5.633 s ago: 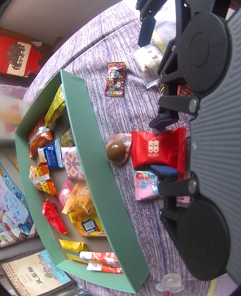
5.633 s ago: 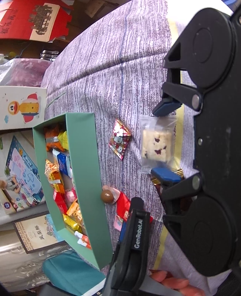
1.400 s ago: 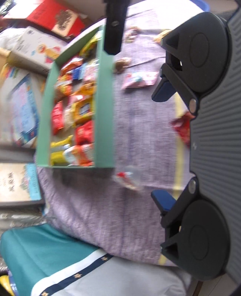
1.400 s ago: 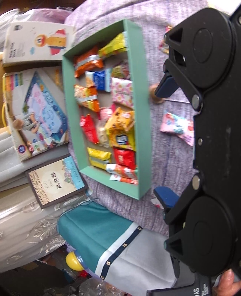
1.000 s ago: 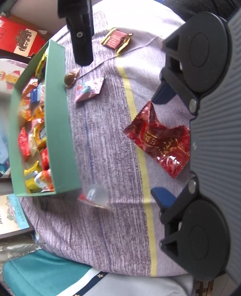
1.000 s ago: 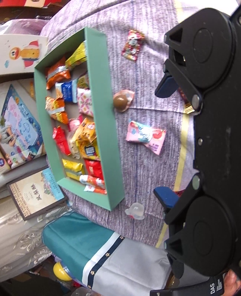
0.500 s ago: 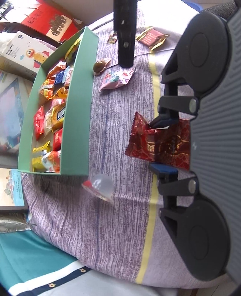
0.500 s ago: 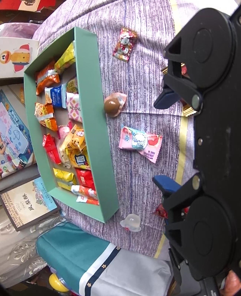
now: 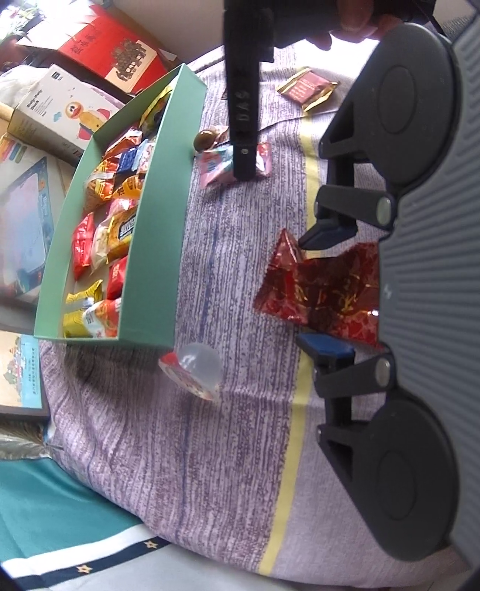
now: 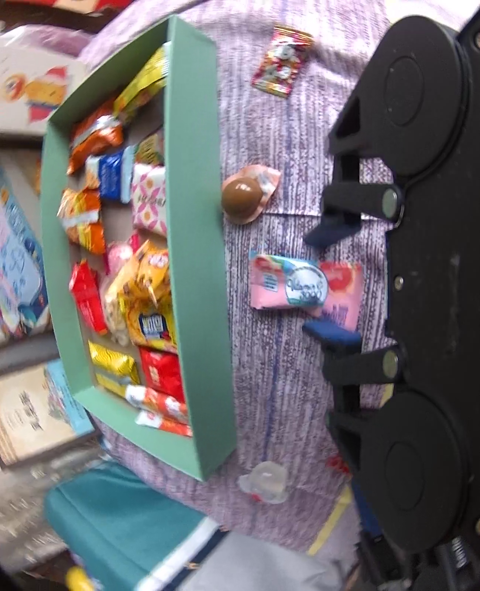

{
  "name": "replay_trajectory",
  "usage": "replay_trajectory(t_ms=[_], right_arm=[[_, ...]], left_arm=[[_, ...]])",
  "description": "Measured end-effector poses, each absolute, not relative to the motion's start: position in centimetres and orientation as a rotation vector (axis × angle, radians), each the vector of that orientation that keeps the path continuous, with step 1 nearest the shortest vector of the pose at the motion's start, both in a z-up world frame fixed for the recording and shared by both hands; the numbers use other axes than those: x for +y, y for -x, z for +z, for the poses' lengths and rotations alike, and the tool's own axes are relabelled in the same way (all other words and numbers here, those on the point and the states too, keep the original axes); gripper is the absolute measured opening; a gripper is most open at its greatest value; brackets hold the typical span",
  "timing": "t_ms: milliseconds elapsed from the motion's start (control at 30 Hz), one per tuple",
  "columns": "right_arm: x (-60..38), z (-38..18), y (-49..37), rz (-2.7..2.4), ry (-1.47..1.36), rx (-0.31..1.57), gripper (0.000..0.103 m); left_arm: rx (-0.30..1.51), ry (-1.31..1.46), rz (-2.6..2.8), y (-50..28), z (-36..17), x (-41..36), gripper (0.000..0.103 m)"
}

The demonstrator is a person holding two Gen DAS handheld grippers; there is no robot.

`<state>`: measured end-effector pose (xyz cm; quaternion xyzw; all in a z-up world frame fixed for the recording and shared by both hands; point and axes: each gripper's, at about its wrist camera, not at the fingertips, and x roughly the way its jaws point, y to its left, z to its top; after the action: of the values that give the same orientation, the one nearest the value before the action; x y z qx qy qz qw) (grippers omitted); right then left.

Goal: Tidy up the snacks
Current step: 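Grasp the red shiny wrapper with the left gripper while the right grasps the pink milk candy, then carry both candies into the green tray and open both grippers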

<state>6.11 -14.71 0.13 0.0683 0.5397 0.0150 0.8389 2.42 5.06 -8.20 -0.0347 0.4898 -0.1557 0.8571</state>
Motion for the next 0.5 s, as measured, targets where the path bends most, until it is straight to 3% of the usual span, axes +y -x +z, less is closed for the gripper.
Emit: replay_trajectory(t_ms=[33, 67, 500], right_arm=[[-14.5, 0.1, -6.0, 0.048, -0.154, 1.145, 0.017], [-14.3, 0.2, -6.0, 0.060, -0.159, 1.146, 0.016], [-16.0, 2.6, -4.1, 0.113, -0.234, 1.086, 0.016]], left_arm=[[1.023, 0.060, -0.323, -2.4, -8.2, 5.0, 0.040], [1.020, 0.053, -0.321, -2.4, -8.2, 4.9, 0.040], [1.007, 0.069, -0.300, -2.1, -6.3, 5.2, 0.037]])
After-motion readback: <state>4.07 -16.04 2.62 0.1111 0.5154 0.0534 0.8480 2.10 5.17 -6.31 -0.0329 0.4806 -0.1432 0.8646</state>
